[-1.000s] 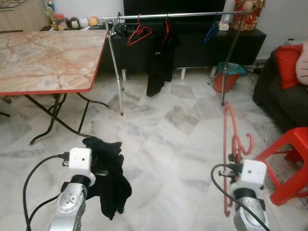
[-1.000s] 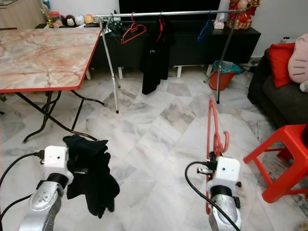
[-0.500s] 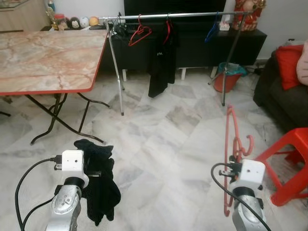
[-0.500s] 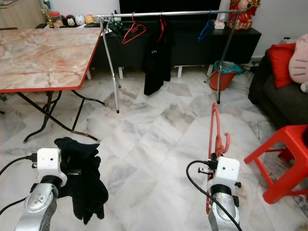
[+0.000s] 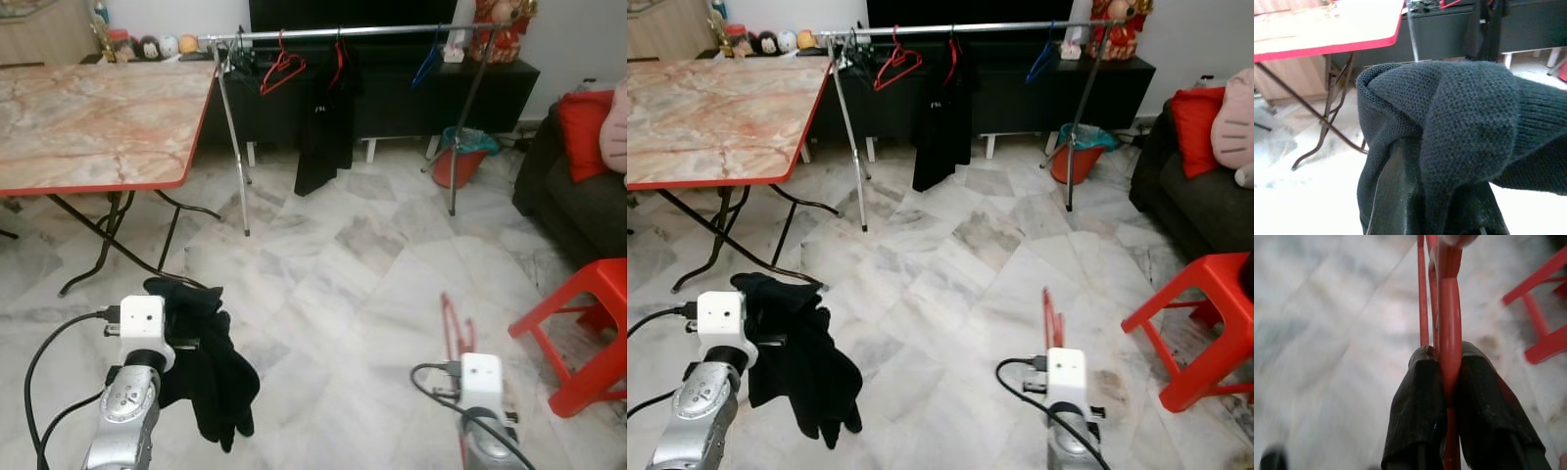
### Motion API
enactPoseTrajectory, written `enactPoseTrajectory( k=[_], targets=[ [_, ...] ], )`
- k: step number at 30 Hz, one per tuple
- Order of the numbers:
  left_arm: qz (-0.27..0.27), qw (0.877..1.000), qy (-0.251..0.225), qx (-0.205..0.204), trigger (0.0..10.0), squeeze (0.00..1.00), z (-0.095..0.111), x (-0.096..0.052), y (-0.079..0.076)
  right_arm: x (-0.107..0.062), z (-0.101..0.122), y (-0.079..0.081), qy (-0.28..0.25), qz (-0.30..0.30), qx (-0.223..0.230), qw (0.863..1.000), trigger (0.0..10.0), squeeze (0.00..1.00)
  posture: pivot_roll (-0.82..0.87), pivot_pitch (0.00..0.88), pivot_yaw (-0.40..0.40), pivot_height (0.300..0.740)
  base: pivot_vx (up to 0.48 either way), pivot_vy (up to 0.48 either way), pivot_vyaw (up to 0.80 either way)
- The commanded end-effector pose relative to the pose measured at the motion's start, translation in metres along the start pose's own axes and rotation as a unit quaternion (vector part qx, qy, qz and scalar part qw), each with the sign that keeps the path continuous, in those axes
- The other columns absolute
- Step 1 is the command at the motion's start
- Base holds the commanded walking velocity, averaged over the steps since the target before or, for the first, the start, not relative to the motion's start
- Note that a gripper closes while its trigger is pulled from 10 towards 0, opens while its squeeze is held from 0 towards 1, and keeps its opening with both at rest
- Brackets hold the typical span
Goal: Hang hanger
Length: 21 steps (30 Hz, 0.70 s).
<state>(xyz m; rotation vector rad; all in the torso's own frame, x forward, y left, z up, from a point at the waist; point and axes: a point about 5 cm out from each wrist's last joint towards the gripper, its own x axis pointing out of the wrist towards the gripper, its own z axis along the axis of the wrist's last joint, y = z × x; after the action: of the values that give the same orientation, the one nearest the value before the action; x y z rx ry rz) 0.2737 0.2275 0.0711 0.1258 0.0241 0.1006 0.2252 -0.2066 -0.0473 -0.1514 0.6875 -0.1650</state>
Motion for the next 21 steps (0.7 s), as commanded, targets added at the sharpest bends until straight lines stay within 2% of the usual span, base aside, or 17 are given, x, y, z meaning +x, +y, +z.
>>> enactPoseTrajectory(
  k=[1, 2, 5, 6, 8, 10, 12, 15, 17, 21],
  targets=[
    [0.011, 1.0, -0.019, 0.002, 10.0, 0.0, 0.007, 0.002, 0.004, 0.0, -0.005, -0.001, 0.009, 0.001, -0.007, 1.0, 10.0, 0.0, 0.06, 0.0, -0.017, 0.74, 0.0, 0.0, 0.0],
    [0.011, 1.0, -0.019, 0.001, 10.0, 0.0, 0.007, 0.002, 0.004, -0.001, -0.007, -0.002, 0.014, 0.001, 0.005, 1.0, 10.0, 0.0, 0.06, 0.0, -0.014, 0.74, 0.0, 0.0, 0.0],
    [0.009, 1.0, -0.006, 0.004, 10.0, 0.0, 0.001, -0.001, 0.006, -0.003, -0.022, -0.004, 0.049, 0.011, -0.003, 0.999, 10.0, 0.0, 0.04, 0.0, -0.007, 0.74, 0.0, 0.0, 0.0],
    [0.008, 1.0, -0.004, 0.004, 10.0, 0.0, 0.0, -0.002, 0.006, -0.004, -0.027, -0.005, 0.061, 0.009, 0.015, 0.998, 10.0, 0.0, 0.04, 0.0, -0.007, 0.74, 0.0, 0.0, 0.0],
    [0.006, 1.0, -0.002, 0.004, 10.0, 0.0, -0.001, -0.002, 0.006, -0.006, -0.033, -0.007, 0.072, 0.004, 0.021, 0.997, 10.0, 0.0, 0.04, 0.0, -0.005, 0.74, 0.0, 0.0, 0.0],
    [0.006, 1.0, 0.002, 0.005, 10.0, 0.0, -0.002, 0.0, 0.008, -0.008, -0.042, -0.005, 0.088, 0.01, 0.041, 0.995, 10.0, 0.0, 0.03, 0.0, 0.007, 0.74, 0.0, 0.0, 0.0],
    [0.005, 1.0, 0.006, 0.005, 10.0, 0.0, -0.003, 0.001, 0.008, -0.011, -0.049, -0.003, 0.106, 0.012, 0.039, 0.994, 10.0, 0.0, 0.03, 0.0, 0.007, 0.74, 0.0, 0.0, 0.0],
    [0.004, 1.0, 0.009, 0.005, 10.0, 0.0, -0.003, 0.003, 0.01, -0.018, -0.065, 0.003, 0.136, 0.02, 0.072, 0.988, 10.0, 0.0, 0.05, 0.0, 0.012, 0.74, 0.0, 0.0, 0.0],
    [0.005, 1.0, 0.013, 0.006, 10.0, 0.0, -0.004, 0.004, 0.009, -0.021, -0.072, 0.005, 0.153, 0.027, 0.065, 0.986, 10.0, 0.0, 0.06, 0.0, 0.015, 0.74, 0.0, 0.0, 0.0],
    [0.002, 1.0, 0.015, 0.001, 10.0, 0.0, -0.006, 0.001, 0.008, -0.024, -0.078, 0.002, 0.166, 0.016, 0.081, 0.983, 10.0, 0.0, 0.07, 0.0, 0.015, 0.74, 0.0, 0.0, 0.0]
  ],
)
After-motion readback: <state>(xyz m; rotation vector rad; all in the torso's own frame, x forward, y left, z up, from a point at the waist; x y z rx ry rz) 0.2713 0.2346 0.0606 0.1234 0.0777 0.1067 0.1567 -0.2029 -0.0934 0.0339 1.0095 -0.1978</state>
